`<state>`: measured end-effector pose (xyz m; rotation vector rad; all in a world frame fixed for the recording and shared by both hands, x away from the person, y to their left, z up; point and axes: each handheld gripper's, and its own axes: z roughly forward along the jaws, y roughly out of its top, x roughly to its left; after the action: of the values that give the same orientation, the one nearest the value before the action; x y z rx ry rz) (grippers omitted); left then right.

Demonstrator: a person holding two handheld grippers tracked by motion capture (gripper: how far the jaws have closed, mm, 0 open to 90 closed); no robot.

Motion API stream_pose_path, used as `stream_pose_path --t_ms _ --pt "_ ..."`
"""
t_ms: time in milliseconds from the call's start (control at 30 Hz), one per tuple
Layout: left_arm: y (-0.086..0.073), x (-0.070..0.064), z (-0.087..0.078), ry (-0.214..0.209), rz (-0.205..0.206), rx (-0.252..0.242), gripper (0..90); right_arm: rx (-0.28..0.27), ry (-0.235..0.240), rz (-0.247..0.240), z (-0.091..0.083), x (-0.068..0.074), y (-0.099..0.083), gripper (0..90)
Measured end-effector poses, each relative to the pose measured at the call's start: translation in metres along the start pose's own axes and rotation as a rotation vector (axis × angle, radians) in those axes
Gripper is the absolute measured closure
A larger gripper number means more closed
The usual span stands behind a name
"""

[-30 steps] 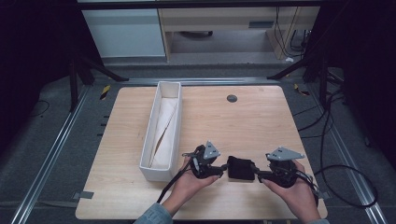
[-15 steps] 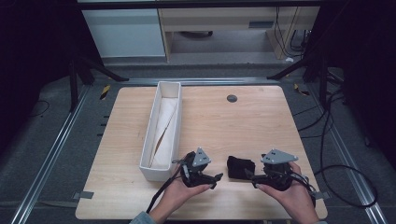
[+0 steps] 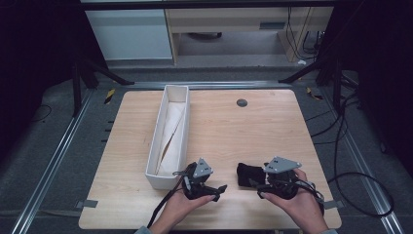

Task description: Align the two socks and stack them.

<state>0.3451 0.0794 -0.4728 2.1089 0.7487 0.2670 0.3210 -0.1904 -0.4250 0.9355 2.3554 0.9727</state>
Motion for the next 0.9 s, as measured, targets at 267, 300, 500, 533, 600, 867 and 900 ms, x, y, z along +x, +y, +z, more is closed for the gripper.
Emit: stream_pose_path --t_ms 267,300,500,533,600,867,900 --pt "-0.004 0.001 -0.001 -0.003 -0.006 0.003 15.2 0.017 0.016 -0.033 0.003 0.003 0.000 38.3" --pt "-0.005 0.001 -0.001 -0.004 -0.004 0.005 15.3 0.018 0.022 -0.037 0.004 0.004 -0.001 40.1" --pt "-0.009 0.002 0.000 -0.005 -0.010 0.016 15.8 0.041 0.045 -0.078 0.014 0.009 -0.002 48.2" --pt "-0.010 0.002 0.001 -0.005 -0.011 0.016 15.8 0.041 0.045 -0.078 0.014 0.009 -0.002 48.2" --pt "-0.010 0.002 0.000 -0.007 -0.012 0.017 15.9 0.046 0.046 -0.082 0.018 0.009 -0.002 47.8" --pt "-0.012 0.002 0.000 -0.013 -0.018 0.017 16.3 0.072 0.047 -0.094 0.036 0.008 -0.004 44.5" --pt "-0.012 0.002 0.000 -0.017 -0.017 0.017 16.3 0.076 0.046 -0.099 0.038 0.008 -0.005 44.1"
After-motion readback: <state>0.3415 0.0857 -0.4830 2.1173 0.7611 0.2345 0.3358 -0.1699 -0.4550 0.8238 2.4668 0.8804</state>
